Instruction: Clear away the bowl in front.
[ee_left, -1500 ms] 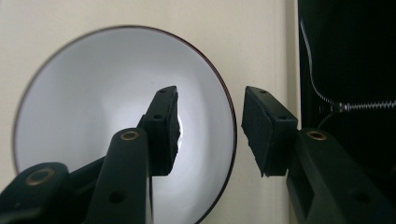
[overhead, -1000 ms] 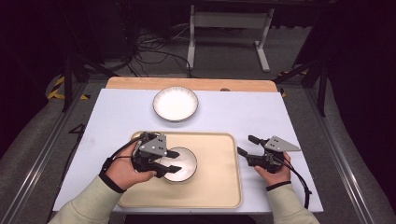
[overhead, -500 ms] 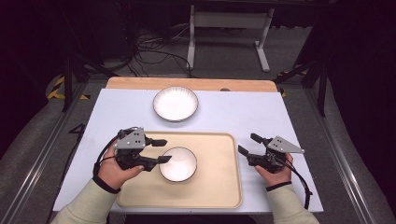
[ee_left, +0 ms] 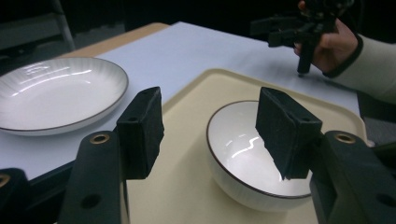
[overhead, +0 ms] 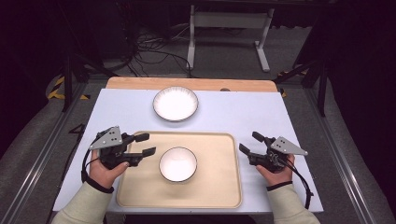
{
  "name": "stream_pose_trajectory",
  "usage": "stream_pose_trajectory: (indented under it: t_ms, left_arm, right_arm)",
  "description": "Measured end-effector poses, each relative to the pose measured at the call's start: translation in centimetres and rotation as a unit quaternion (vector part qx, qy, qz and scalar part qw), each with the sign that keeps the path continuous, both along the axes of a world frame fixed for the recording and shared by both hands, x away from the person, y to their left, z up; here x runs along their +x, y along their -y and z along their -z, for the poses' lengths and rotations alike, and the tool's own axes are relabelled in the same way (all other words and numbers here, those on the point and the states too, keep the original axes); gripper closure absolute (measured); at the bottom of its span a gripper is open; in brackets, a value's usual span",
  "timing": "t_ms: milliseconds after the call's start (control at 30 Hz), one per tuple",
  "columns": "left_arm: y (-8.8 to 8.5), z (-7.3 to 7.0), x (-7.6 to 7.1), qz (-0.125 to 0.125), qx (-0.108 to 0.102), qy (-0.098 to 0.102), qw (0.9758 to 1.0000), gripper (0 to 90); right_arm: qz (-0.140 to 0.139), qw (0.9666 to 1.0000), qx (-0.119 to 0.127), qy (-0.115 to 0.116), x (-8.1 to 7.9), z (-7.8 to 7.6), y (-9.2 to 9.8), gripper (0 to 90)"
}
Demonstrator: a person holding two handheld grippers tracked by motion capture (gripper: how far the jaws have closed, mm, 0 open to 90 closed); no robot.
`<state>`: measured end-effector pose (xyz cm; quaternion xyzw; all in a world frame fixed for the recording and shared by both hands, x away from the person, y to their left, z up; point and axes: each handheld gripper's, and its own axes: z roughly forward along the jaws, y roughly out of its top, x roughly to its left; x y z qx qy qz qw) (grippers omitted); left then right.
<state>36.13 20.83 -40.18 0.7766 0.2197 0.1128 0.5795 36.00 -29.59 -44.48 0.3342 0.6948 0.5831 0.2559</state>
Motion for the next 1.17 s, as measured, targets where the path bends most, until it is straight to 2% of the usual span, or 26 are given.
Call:
stream_pose_trajectory:
  t_ms: [100, 233, 367, 500, 533, 633, 767, 1167]
  left_arm:
    - [-0.7, 0.5, 0.0, -0.017, 0.001, 0.001, 0.9999, 39.2]
    - [-1.5, 1.0, -0.1, -0.030, -0.010, 0.004, 0.9995, 37.7]
    - [-2.2, 1.7, -0.3, -0.048, -0.001, 0.007, 0.9988, 35.7]
    - [-3.2, 2.4, -0.5, -0.074, -0.006, 0.016, 0.9971, 34.6]
    - [-3.5, 2.7, -0.5, -0.087, -0.009, 0.015, 0.9960, 34.7]
    - [-4.5, 3.6, -0.4, -0.107, -0.012, 0.010, 0.9941, 33.9]
    - [-5.6, 4.5, -0.3, -0.111, -0.012, -0.003, 0.9938, 33.2]
    - [-5.8, 4.8, -0.5, -0.113, 0.000, 0.002, 0.9936, 32.8]
  right_arm:
    - [0.001, 1.0000, -0.001, 0.003, -0.1, -0.1, 0.1, 24.5]
    - [0.001, 1.0000, 0.002, 0.009, -0.2, -0.1, 0.3, 25.2]
    - [0.000, 1.0000, 0.003, 0.008, -0.1, 0.0, 0.4, 25.1]
    - [0.001, 0.9999, 0.006, 0.009, 0.0, 0.1, 0.5, 24.4]
    - [0.000, 0.9999, 0.006, 0.009, 0.0, 0.1, 0.6, 24.3]
    - [-0.001, 0.9999, 0.008, 0.010, 0.1, 0.1, 0.6, 24.2]
    - [0.002, 0.9999, 0.009, 0.011, 0.3, 0.1, 0.8, 24.1]
    - [0.006, 0.9998, 0.013, 0.015, 0.3, 0.0, 0.9, 24.2]
